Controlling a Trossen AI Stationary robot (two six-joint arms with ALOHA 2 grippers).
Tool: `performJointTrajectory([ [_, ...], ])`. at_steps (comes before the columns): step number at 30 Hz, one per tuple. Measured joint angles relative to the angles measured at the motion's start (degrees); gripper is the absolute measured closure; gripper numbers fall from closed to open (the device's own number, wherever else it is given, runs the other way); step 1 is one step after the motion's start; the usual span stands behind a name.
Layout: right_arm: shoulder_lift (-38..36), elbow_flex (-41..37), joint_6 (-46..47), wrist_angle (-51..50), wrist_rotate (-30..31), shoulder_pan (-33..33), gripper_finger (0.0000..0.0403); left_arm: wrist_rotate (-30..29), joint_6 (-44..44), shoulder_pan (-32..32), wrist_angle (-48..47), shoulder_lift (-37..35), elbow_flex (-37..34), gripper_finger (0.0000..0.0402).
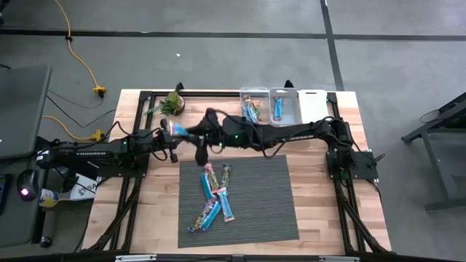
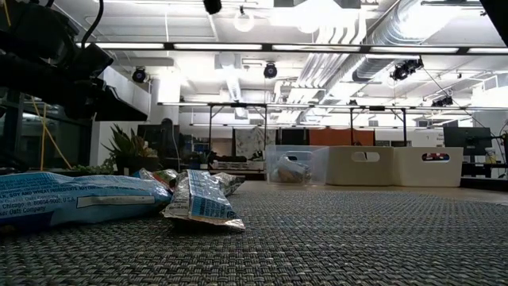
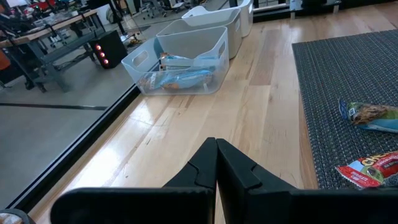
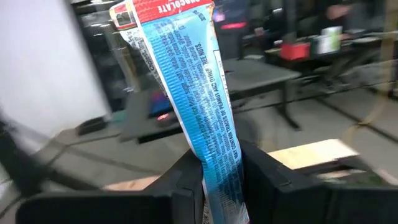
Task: Pick and place Granola Bars by type
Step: Put the red granola bar into the gray bin
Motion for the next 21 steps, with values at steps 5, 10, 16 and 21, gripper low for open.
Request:
performJointTrajectory([
  [5,-1.79,0.0,-2.06,1.21,4.42,-2.56,0.0332,0.0,0.0,-0.01,-0.03,0.0,0.0,0.0401],
  [10,-5.08,0.0,-5.46,0.78,10.5,-5.4,0.0332,0.0,0.0,0.0,0.0,0.02,0.0,0.0401],
  [16,-9.48,0.0,-7.71,-5.17,23.64,-9.08,0.0332,0.0,0.0,0.0,0.0,0.01,0.0,0.0401],
  [21,-12.73,0.0,-1.55,-19.95,39.89,-12.61,0.0332,0.0,0.0,0.0,-0.01,0.02,0.0,0.0401],
])
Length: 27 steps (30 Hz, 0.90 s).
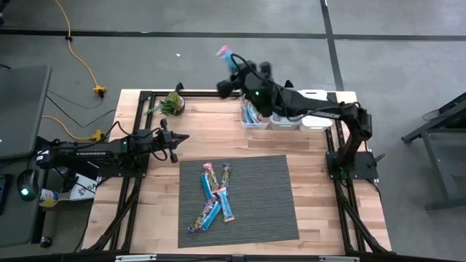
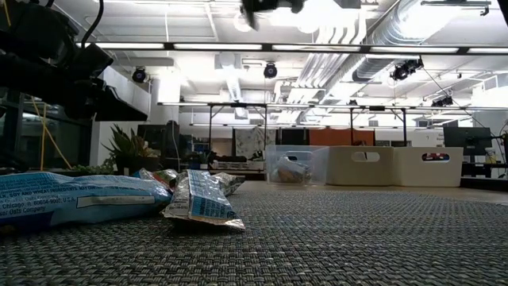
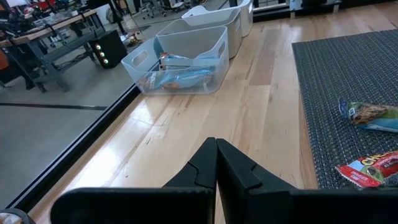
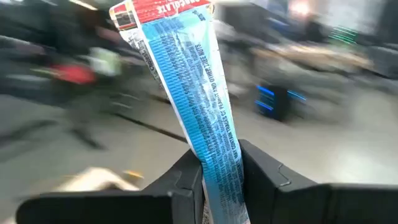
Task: Pick and place Granola Bars by type
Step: Put the red granola bar into the gray bin
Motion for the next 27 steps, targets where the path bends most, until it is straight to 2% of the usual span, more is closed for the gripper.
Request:
performJointTrajectory([
  [3,-1.45,0.0,8.75,-12.33,6.78,-2.83,0.0332,0.0,0.0,-0.02,0.02,-0.02,0.0,0.0401],
  [5,-2.32,0.0,16.2,-21.49,7.78,-5.09,0.0332,0.0,0.0,-0.01,-0.01,-0.01,0.0,0.0401],
  [9,-2.94,0.0,31.32,-40.24,4.38,-10.23,0.0332,0.0,0.0,-0.02,0.01,-0.01,0.0,0.0401],
  [12,-2.94,-0.95,38.05,-50.73,0.12,-14.0,0.0332,0.0,0.0,-0.01,0.0,-0.01,0.0,0.0401],
  [17,-2.92,-6.23,38.51,-56.68,-9.55,-19.39,0.0332,0.0,0.0,-0.01,0.01,-0.02,0.0,0.0401],
  [22,-2.88,-14.35,37.71,-56.49,-19.9,-23.07,0.0332,0.0,0.0,0.0,0.01,-0.02,0.0,0.0401],
  [27,-2.88,-21.73,37.76,-53.36,-26.11,-25.78,0.0332,0.0,0.0,-0.01,0.01,-0.02,0.0,0.0401],
])
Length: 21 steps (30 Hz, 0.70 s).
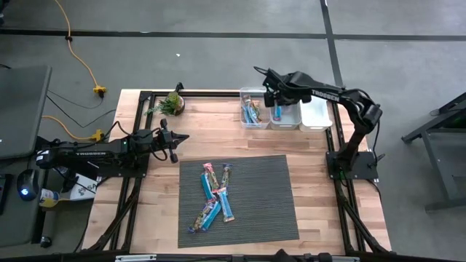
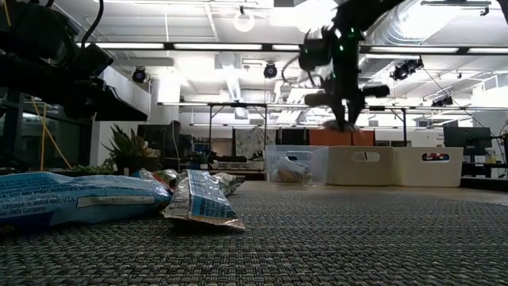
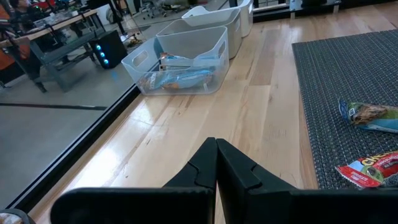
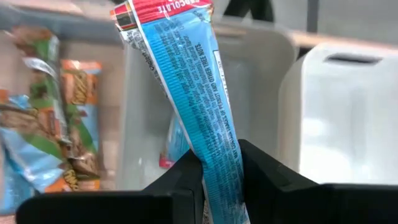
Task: Pick and place Granola Bars by type
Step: Put the red granola bar into the gray bin
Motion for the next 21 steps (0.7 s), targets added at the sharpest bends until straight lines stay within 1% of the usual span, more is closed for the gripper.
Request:
performJointTrajectory([
  [5,0.02,-5.63,-0.04,6.09,-5.05,-1.69,0.0332,0.0,0.0,-0.01,0.0,-0.01,0.0,0.0401],
  [10,0.04,-9.73,0.14,10.77,-8.39,-2.88,0.0332,0.0,0.0,-0.01,0.0,-0.01,0.0,0.0401],
  [16,0.04,-12.13,1.18,11.63,-9.78,-4.1,0.0329,0.0,0.0,0.0,0.0,0.0,0.0,0.0401],
  [21,0.04,-12.25,0.88,11.98,-10.71,-4.59,0.0311,0.0,0.0,0.01,0.0,0.0,0.0,0.0401],
])
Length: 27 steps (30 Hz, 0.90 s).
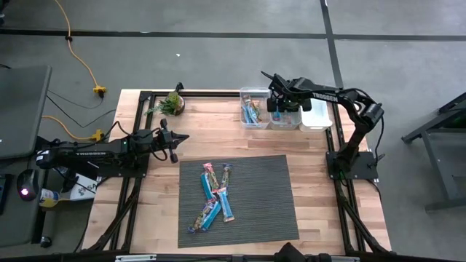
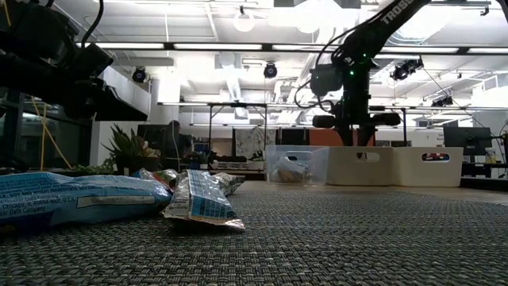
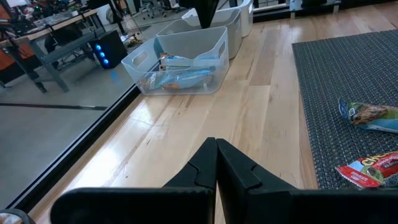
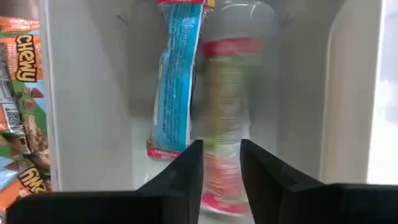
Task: Pick and place Granola Bars by type
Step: Put the red granola bar into the gray bin, then put the blue granola bar into the white bin
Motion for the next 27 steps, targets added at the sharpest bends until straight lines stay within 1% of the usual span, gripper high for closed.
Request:
performJointTrajectory([
  [6,0.0,0.0,-1.54,0.71,-1.54,-0.11,0.0269,0.0,0.0,-0.01,0.0,0.0,0.0,0.0401],
  [10,-0.04,0.99,-6.12,2.98,-3.43,0.12,0.0248,0.0,0.0,-0.02,0.0,0.0,0.0,0.0401],
  [14,-1.03,4.31,-10.08,5.37,-3.43,1.33,0.0239,0.0,0.0,-0.01,0.0,0.0,0.0,0.0401],
  [19,-2.94,9.63,-13.3,7.79,-2.38,3.06,0.0237,0.0,0.0,-0.02,0.0,0.0,0.0,0.0401],
  [22,-4.51,12.79,-16.25,10.48,-4.82,4.94,0.0237,0.0,0.0,0.0,-0.01,0.0,0.0,0.0401],
  [27,-5.97,17.19,-18.68,16.66,-12.2,9.63,0.0237,0.0,0.0,0.0,0.02,0.0,0.0,0.0401],
])
